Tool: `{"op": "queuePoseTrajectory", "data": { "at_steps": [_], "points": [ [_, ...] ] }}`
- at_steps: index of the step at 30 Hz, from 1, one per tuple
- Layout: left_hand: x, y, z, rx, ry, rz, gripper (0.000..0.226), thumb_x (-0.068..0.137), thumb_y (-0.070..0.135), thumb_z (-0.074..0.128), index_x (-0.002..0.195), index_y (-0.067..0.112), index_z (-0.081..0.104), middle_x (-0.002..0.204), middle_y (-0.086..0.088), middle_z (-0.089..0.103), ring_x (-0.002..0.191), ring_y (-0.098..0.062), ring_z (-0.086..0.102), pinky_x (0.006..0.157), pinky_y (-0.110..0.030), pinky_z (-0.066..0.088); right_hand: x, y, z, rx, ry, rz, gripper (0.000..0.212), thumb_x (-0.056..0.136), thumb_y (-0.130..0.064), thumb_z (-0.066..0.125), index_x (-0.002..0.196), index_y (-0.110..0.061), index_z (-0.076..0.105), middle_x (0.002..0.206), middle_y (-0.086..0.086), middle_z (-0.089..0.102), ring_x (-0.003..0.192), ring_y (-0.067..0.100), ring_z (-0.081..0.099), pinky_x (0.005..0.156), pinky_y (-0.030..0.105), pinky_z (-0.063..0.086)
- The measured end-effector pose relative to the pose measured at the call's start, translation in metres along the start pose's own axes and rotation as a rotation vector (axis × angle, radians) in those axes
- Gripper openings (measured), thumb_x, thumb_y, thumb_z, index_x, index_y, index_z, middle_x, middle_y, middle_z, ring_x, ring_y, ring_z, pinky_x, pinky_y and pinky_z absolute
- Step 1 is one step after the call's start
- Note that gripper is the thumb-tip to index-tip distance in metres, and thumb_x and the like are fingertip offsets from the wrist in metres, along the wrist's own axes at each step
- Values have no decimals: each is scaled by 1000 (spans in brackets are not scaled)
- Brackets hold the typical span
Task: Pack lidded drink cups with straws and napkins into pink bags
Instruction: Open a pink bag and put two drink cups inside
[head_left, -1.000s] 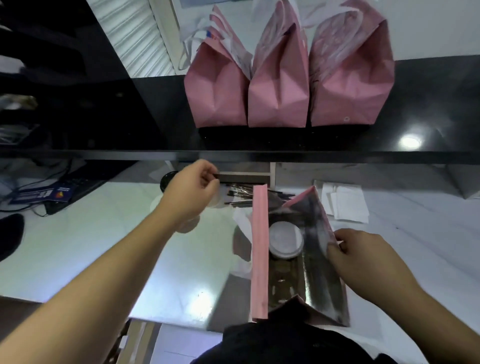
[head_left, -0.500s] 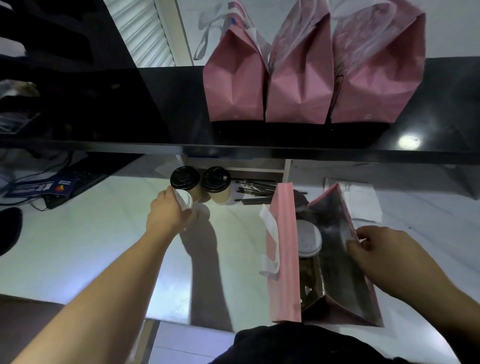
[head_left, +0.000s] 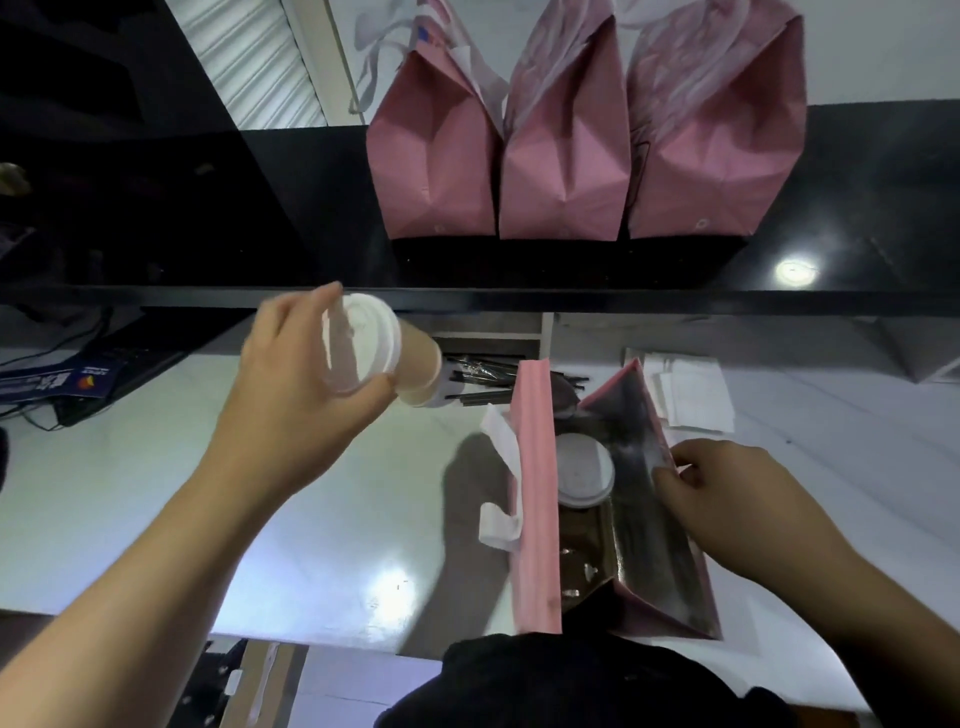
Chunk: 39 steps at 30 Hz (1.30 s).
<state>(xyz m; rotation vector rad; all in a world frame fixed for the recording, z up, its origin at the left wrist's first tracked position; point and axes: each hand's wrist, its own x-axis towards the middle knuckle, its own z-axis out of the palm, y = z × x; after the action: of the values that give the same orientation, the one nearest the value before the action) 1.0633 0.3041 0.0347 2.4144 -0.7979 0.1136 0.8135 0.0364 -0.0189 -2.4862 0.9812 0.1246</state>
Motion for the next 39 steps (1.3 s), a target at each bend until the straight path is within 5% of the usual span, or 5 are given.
{"op": "queuePoseTrajectory", "data": {
  "at_steps": [4, 16, 21, 29, 39],
  "points": [
    [-11, 89, -17, -98, -239, 322, 86, 76, 65, 70, 152, 43, 38, 142, 27, 37, 122, 0, 50, 88, -17, 45, 0, 3, -2, 39, -8, -15, 27, 95, -53, 49, 84, -35, 65, 67, -14, 68, 61, 4, 63, 54, 29, 51],
    [-25, 150, 102, 375, -861, 686, 83, 78, 51, 79, 149, 27, 43, 142, 4, 47, 121, -18, 54, 96, -37, 54, -8, 17, -14, 109, -28, 8, 32, 96, -39, 49, 70, -26, 62, 59, -5, 66, 56, 10, 61, 51, 31, 48],
    [-44, 142, 140, 466, -900, 748, 63, 78, 44, 78, 130, 17, 55, 123, -2, 50, 93, -29, 60, 68, -39, 53, -12, 20, -14, 105, -40, 3, 28, 97, -32, 49, 73, -25, 61, 63, -4, 64, 59, 13, 60, 48, 30, 38],
    [-62, 128, 158, 534, -933, 732, 60, 87, 13, 67, 143, 18, 48, 132, -3, 51, 112, -31, 52, 84, -49, 57, -14, 22, -12, 98, -31, -25, 26, 93, -28, 47, 74, -17, 62, 60, 1, 63, 59, 20, 61, 49, 33, 43],
    [-74, 115, 165, 540, -856, 792, 64, 95, 11, 61, 153, 17, 36, 143, -6, 40, 122, -31, 44, 88, -48, 56, -16, 21, -11, 108, -14, -42, 30, 92, -26, 50, 63, -18, 50, 53, 1, 53, 52, 17, 51, 46, 31, 28]
  ]
}}
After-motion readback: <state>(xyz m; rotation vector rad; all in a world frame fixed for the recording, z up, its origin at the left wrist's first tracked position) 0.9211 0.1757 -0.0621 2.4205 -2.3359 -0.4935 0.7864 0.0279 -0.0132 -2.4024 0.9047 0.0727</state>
